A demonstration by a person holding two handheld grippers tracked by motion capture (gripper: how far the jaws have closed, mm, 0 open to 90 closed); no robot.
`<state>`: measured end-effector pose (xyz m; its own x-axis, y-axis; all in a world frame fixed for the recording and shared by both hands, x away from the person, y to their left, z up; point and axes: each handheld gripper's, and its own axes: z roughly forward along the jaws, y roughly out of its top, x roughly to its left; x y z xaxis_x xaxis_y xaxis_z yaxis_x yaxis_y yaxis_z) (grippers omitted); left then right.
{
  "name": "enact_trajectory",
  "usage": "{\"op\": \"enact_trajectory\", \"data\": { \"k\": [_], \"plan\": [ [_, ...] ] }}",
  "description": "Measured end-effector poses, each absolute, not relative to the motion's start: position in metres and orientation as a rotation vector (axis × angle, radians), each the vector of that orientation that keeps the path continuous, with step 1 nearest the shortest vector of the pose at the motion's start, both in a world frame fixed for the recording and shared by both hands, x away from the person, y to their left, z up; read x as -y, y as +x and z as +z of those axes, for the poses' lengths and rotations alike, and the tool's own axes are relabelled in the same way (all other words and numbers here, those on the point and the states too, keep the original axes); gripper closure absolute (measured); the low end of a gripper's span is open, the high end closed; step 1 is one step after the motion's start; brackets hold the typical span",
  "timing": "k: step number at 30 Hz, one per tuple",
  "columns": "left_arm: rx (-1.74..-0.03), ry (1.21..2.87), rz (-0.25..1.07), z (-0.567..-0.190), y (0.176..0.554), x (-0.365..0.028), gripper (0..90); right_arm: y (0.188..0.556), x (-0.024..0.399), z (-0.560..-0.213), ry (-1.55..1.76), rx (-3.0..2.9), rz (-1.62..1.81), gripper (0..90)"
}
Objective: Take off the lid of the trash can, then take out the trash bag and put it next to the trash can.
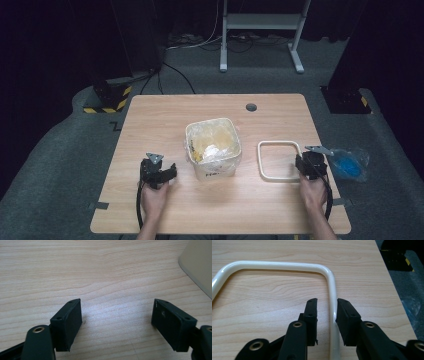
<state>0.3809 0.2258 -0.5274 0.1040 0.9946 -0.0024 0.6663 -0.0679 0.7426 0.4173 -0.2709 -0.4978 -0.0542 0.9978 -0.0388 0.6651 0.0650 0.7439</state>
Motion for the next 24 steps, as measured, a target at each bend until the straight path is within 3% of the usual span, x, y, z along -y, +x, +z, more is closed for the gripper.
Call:
{"op": "enact_trajectory", "data": {
  "k": [4,8,14,24],
  "plan": [
    [-1.623,1.799,0.718,-0.527,0.381,-0.226,24.2,0.415,0.268,-0.495,1.635,-1.810,0.788,65.2],
    [-1.623,1.798,0.719,-0.527,0.381,-0.226,24.2,0.413,0.265,-0.493,1.641,-1.842,0.816,51.4],
    [-1.622,1.798,0.718,-0.527,0.381,-0.226,24.2,0.409,0.259,-0.491,1.633,-1.849,0.847,38.7],
    [-1.624,1.797,0.717,-0.527,0.381,-0.226,24.2,0.405,0.247,-0.489,1.568,-1.922,0.873,35.1]
  ]
}}
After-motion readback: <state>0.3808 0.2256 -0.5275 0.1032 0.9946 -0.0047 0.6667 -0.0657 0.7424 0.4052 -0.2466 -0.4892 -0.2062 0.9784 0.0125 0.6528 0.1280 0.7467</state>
